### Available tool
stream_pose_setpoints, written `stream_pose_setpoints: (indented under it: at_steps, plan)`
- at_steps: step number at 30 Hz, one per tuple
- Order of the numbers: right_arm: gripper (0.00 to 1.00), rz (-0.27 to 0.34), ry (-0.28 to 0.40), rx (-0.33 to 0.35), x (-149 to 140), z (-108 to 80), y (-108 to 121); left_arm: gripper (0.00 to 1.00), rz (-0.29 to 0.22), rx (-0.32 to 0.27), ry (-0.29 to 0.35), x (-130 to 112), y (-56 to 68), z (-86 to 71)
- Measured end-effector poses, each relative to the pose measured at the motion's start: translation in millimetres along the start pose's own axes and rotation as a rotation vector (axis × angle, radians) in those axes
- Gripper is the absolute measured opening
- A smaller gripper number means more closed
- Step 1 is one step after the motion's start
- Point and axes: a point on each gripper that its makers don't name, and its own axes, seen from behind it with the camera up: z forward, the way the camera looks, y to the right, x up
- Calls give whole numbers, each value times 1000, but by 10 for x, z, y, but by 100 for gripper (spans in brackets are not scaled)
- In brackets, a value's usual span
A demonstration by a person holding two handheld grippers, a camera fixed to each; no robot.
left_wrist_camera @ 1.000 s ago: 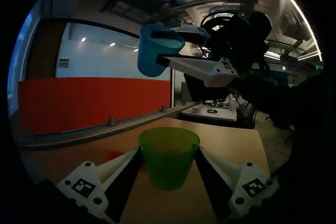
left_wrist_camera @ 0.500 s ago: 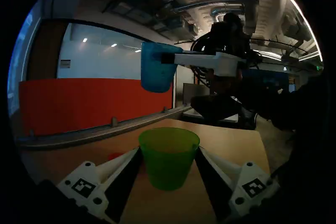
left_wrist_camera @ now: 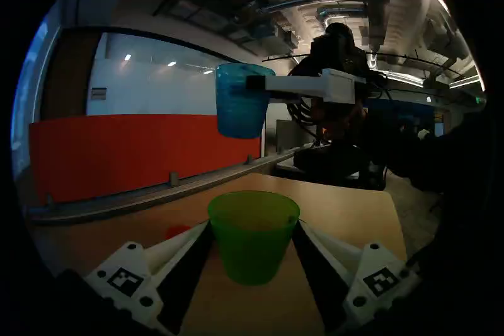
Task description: Pour water
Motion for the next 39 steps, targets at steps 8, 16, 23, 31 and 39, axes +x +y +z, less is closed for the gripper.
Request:
stream_pose_setpoints:
  at_steps: [8,16,23,31,39]
  plan:
    - [90,-8,-51,-15,-221,-71,44,84,8,12,-50,-98,-80,11]
    - [89,-23,-103,-27,-503,-159,100,85,33,4,-118,-224,-92,7]
    - [90,-8,-148,-37,-758,-210,129,85,51,4,-188,-365,-134,16]
    - [89,5,-201,-27,-1059,-241,122,85,68,9,-271,-551,-203,29]
    - [90,13,-235,-14,-1298,-245,113,85,70,13,-336,-727,-239,22]
